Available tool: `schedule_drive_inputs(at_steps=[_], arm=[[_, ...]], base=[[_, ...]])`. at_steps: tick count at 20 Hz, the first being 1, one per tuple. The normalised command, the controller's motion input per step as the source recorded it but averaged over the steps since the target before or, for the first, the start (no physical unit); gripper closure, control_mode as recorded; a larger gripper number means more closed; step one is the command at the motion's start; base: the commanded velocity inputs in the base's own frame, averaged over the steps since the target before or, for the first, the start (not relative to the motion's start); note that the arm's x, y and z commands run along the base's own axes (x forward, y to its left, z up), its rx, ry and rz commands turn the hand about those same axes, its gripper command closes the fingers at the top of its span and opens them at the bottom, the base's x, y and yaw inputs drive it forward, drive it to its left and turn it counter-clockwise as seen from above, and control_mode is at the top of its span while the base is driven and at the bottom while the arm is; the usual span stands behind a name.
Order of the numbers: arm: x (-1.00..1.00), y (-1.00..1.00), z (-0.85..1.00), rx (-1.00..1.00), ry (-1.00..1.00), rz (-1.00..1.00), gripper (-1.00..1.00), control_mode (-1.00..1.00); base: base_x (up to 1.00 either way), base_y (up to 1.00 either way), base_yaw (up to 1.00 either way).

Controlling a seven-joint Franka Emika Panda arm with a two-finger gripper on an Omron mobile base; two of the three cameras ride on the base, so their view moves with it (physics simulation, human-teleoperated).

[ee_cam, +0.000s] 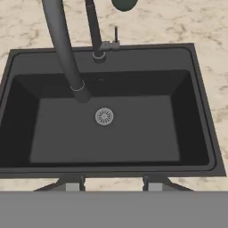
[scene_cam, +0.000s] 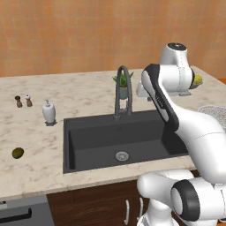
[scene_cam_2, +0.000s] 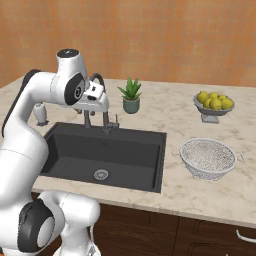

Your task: Put the colander in the sink, put the mango in the colander, and turn on the sink faucet and pour water over the colander.

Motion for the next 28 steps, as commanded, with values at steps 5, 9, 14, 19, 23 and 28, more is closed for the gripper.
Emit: schedule_drive_inputs(at_steps=[5,9,14,19,23,28], arm=[[-0.25,-0.05,-0.05,0.0,-0.03,0.0,-1.0,-1.0],[-0.42,-0.36,-0.09,0.0,-0.01,-0.01,-1.0,-1.0],[-0.43,-0.52,-0.05,0.0,0.0,0.0,-1.0,-1.0],[-0.28,-0.47,-0.04,0.0,0.0,0.0,-1.0,-1.0],[-0.23,-0.39,-0.07,-0.01,0.0,0.0,-1.0,-1.0],[-0.21,-0.32,-0.1,-0.05,0.0,0.0,-1.0,-1.0]], base=[[0.0,0.0,0.0],[0.0,0.0,0.0],[0.0,0.0,0.0],[0.0,0.0,0.0],[0.0,0.0,0.0],[0.0,0.0,0.0]])
